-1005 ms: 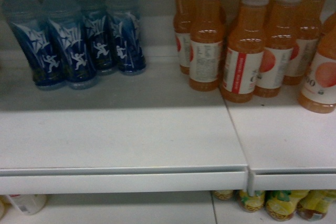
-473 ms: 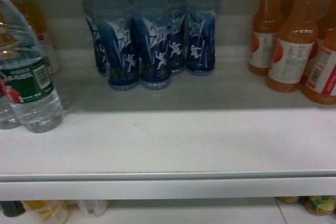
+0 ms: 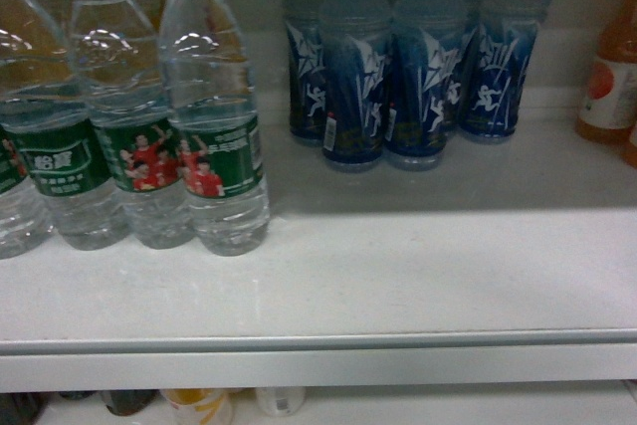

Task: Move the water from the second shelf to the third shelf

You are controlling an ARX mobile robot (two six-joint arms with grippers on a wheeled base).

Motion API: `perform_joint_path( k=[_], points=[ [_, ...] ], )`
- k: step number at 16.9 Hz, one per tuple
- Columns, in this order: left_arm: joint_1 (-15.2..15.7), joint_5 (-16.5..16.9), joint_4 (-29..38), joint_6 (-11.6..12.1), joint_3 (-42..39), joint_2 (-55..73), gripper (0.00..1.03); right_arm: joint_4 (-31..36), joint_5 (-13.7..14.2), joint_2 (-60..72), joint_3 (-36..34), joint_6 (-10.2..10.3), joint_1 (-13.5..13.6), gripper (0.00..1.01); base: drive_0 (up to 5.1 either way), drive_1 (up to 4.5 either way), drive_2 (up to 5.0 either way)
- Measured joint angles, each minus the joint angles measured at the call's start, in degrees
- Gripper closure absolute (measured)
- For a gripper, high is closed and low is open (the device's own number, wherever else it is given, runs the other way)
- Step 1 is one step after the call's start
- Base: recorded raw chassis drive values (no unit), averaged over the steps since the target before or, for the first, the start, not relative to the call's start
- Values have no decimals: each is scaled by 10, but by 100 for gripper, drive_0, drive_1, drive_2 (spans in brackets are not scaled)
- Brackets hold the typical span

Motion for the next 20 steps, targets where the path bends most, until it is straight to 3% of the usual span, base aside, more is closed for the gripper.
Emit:
perform_joint_path(
  k=[20],
  points=[
    [0, 0, 0, 0, 0, 0, 5, -1, 2, 0, 0, 0, 0, 61, 0, 0, 0]
  ],
)
